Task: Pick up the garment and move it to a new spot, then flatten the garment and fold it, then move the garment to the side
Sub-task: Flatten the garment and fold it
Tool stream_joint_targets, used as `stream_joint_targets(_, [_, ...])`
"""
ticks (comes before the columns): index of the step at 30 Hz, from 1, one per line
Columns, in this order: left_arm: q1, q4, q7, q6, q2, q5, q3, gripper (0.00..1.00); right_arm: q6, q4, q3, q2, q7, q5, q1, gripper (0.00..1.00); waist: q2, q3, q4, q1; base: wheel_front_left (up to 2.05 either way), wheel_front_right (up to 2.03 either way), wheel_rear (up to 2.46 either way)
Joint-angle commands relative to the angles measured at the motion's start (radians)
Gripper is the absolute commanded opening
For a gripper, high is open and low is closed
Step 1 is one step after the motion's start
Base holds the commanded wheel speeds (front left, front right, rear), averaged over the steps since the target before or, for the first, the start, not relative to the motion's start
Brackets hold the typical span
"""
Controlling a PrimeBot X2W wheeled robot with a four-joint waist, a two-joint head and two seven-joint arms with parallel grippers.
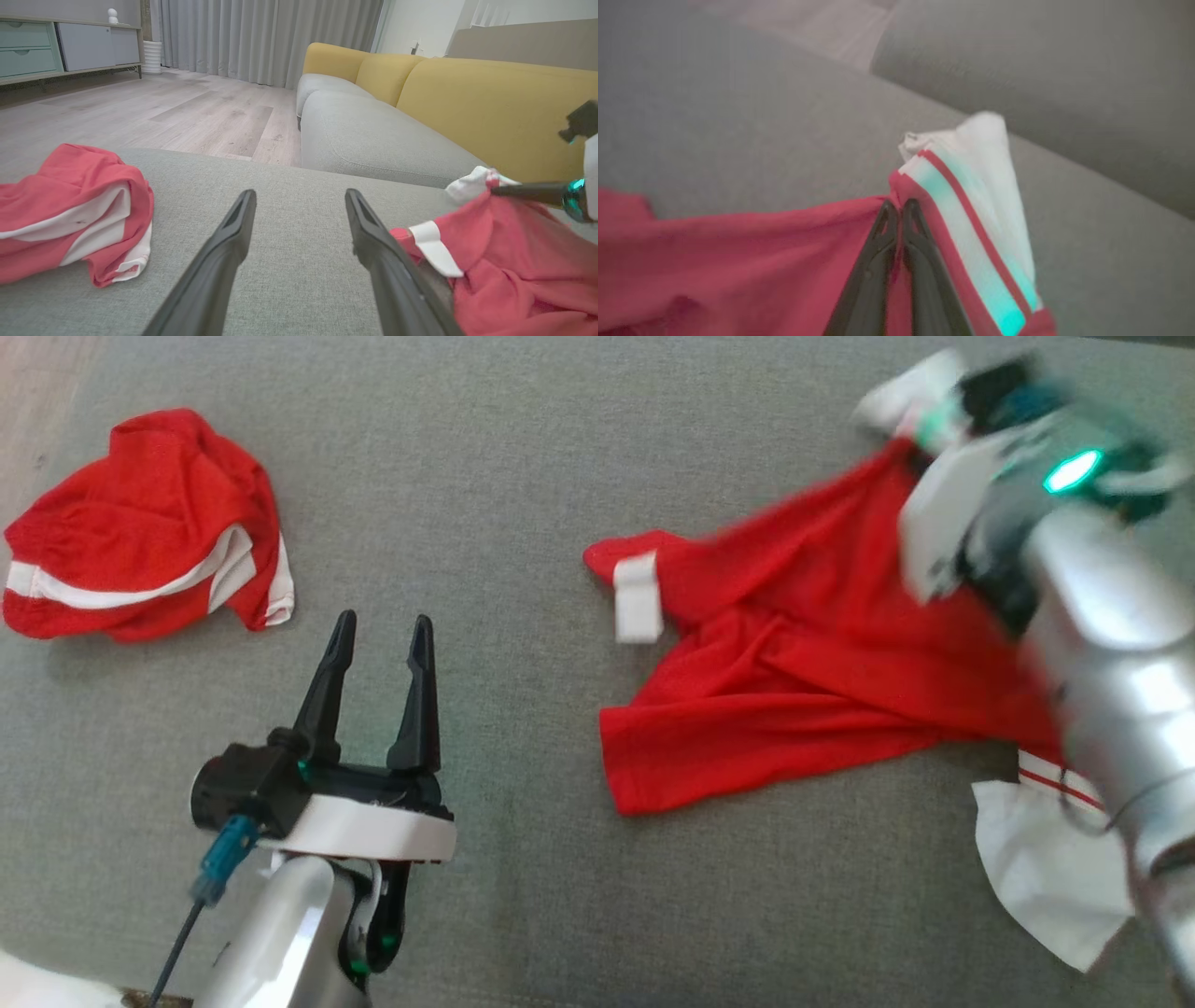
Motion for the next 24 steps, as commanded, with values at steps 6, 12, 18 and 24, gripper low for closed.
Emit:
stream_joint_targets(6, [-0.034,-0.025,-0.012,-0.009,0.002,0.023,0.042,1.0,0.007,0.069,-0.218,0.055,-0.262,-0.124,-0.138,0.0,0.0,0.005,0.023,-0.0001,0.0,0.0,0.0])
stream_joint_targets(12, [-0.029,-0.014,-0.012,-0.011,0.0,0.025,0.055,1.0,0.007,0.152,-0.273,0.114,-0.331,-0.159,-0.14,1.0,0.0,-0.006,0.015,-0.0001,0.0,0.0,0.0])
stream_joint_targets(18, [-0.007,-0.012,-0.012,-0.007,0.006,0.029,0.077,1.0,0.007,0.187,-0.284,0.144,-0.346,-0.111,-0.088,1.0,0.0,-0.053,-0.025,-0.0001,0.0,0.0,0.0])
stream_joint_targets(24, [0.058,-0.009,-0.012,0.001,0.03,0.032,0.104,1.0,0.007,0.102,-0.242,0.16,-0.418,0.006,0.037,1.0,0.0,-0.133,-0.115,-0.0001,0.0,0.0,0.0])
